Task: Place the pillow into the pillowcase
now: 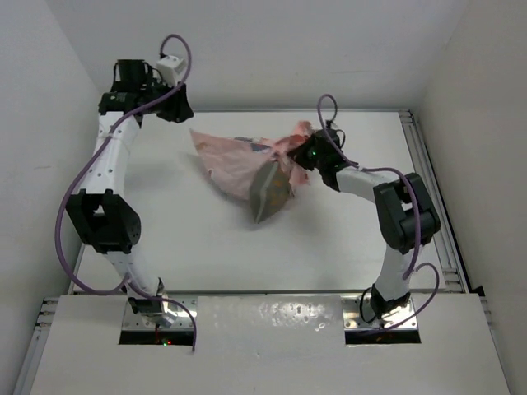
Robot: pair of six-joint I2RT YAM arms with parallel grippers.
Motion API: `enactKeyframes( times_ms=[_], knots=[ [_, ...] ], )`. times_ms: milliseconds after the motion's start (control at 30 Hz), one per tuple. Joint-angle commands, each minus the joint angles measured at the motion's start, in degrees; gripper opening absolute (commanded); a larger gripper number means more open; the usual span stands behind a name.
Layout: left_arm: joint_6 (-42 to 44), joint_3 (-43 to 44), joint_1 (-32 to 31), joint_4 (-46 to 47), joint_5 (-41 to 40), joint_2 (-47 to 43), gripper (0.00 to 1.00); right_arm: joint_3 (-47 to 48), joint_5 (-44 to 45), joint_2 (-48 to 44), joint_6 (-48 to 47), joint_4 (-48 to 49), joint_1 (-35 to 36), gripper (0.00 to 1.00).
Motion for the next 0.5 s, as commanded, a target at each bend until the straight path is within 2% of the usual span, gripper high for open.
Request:
enactKeyframes(
  times_ms=[0,33,133,167,233,267,333,367,400,467],
  knots=[
    [5.74,-0.24,-5.28,-2.77,-4.74,1.09,0.18,-4.32,6.46,1.38,11.86,-4.30,-4.51,0.00],
    [6.09,0.54,-6.42,-5.05,-5.01,3.36,0.00,-3.80,6.11,2.00,10.37,-7.01,-4.96,0.00],
    [8.64,0.29,-8.45,-7.79,-4.74,7.51,0.00,-1.00,4.09,4.46,5.71,-16.25,-7.07,0.00],
    [9.17,-0.06,-9.06,-8.06,-5.18,8.47,0.00,-0.55,0.43,4.99,5.27,-18.70,-7.77,0.01],
    [9.70,-1.29,-11.26,-8.06,-6.41,10.94,0.00,-0.45,-2.76,5.78,5.35,-19.87,-9.88,0.13],
    [9.79,-1.56,-11.96,-8.06,-6.68,11.81,0.01,-0.98,-4.95,5.61,5.61,-19.70,-10.58,0.29],
    [9.61,-2.00,-13.72,-7.89,-6.16,13.93,0.20,-2.47,-6.81,4.65,5.88,-19.43,-12.96,0.41],
    [9.35,-2.26,-14.16,-7.89,-5.72,15.06,0.29,-2.74,-8.03,4.38,5.35,-20.21,-14.36,0.52],
    [9.26,-2.35,-15.30,-7.71,-5.10,15.51,0.45,-2.83,-8.05,3.86,3.26,-20.92,-14.98,0.56],
    [9.61,-2.96,-16.45,-7.10,-3.61,15.95,0.56,-1.87,-8.05,2.45,0.09,-24.84,-16.47,0.61]
  ],
)
